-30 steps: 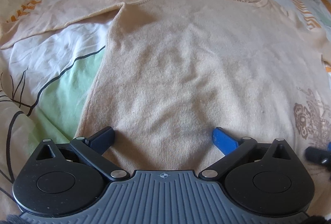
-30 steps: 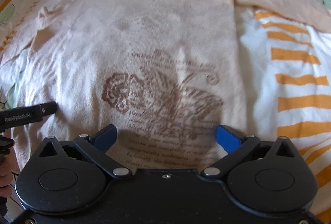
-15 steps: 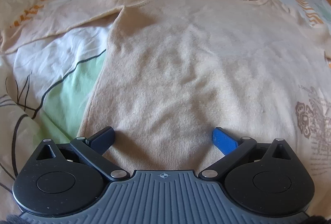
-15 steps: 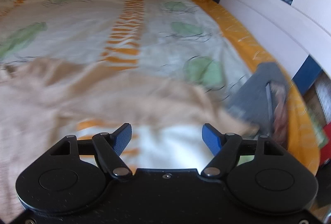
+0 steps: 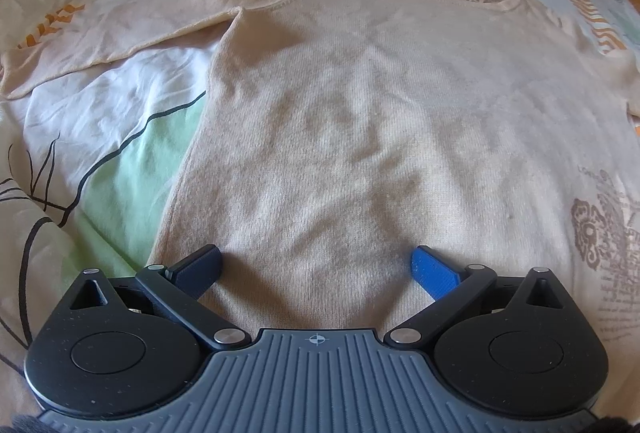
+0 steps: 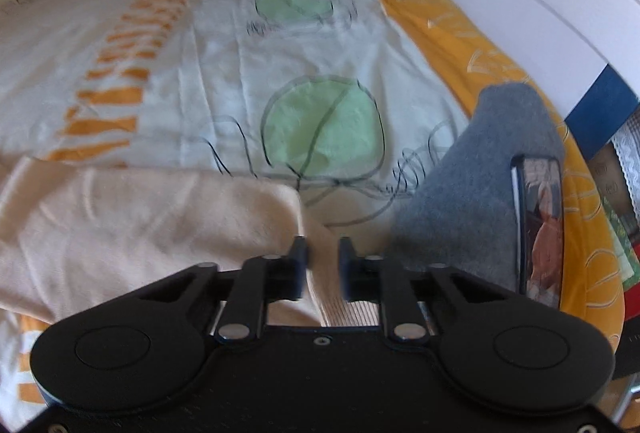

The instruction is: Fold small clothes

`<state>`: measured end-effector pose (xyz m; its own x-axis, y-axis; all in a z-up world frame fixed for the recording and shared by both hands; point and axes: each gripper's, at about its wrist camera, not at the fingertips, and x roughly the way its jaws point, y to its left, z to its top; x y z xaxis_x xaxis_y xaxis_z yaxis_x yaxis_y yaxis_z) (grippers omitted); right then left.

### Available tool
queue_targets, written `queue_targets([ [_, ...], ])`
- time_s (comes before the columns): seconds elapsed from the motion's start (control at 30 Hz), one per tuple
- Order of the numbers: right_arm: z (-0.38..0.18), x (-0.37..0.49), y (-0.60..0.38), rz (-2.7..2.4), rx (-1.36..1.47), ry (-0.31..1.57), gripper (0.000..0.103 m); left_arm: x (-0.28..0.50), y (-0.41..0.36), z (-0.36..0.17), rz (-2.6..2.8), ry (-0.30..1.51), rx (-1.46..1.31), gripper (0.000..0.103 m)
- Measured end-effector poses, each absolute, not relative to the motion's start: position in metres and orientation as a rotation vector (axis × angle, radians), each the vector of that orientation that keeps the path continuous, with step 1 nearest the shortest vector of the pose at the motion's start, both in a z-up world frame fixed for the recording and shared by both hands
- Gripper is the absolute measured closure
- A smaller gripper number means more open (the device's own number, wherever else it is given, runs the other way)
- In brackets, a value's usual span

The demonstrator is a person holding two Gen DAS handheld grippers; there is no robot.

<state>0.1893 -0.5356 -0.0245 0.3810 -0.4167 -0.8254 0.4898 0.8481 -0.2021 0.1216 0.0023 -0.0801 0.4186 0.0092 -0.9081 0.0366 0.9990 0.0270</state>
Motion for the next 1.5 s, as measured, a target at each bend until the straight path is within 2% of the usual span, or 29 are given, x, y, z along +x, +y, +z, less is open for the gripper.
queue_targets([
  [0.03, -0.026, 0.189, -0.540, -0.568, 0.104, 1.037, 0.096, 0.122, 0.002, -0.080, -0.019, 1.138, 0.046, 0.000],
  [0.27, 0.025, 0.182, -0.534, -0.461, 0.302, 0.953, 0.097, 0.120, 0.003, -0.080, -0.032, 1.125, 0.048, 0.000],
  [0.57, 0.096, 0.218, -0.441, -0.073, 0.587, 0.844, 0.096, 0.114, 0.007, -0.078, -0.076, 1.095, 0.053, 0.000],
  [0.7, 0.092, 0.246, -0.384, 0.101, 0.693, 0.855, 0.096, 0.113, 0.007, -0.075, -0.095, 1.087, 0.060, 0.001],
  [0.9, 0.048, 0.280, -0.290, 0.245, 0.741, 0.930, 0.096, 0.110, 0.012, -0.069, -0.112, 1.078, 0.059, 0.001],
  [0.93, 0.040, 0.283, -0.279, 0.257, 0.741, 0.939, 0.094, 0.109, 0.012, -0.068, -0.115, 1.072, 0.060, 0.001],
  [0.97, 0.031, 0.287, -0.265, 0.271, 0.722, 0.942, 0.084, 0.108, 0.012, -0.066, -0.119, 1.066, 0.061, 0.001],
  [1.03, 0.021, 0.288, -0.246, 0.263, 0.654, 0.941, 0.082, 0.107, 0.012, -0.062, -0.126, 1.049, 0.069, 0.001],
  [1.07, 0.023, 0.283, -0.240, 0.256, 0.623, 0.932, 0.075, 0.106, 0.012, -0.059, -0.129, 1.037, 0.075, 0.001],
  [1.1, 0.020, 0.279, -0.238, 0.247, 0.588, 0.918, 0.056, 0.104, 0.011, -0.055, -0.132, 1.026, 0.081, 0.001],
  [1.17, 0.019, 0.262, -0.242, 0.202, 0.534, 0.862, 0.039, 0.105, 0.010, -0.049, -0.141, 1.000, 0.092, 0.001],
  [1.5, -0.002, 0.185, -0.318, -0.045, 0.243, 0.657, 0.037, 0.150, -0.018, -0.020, -0.230, 0.880, 0.142, 0.003],
])
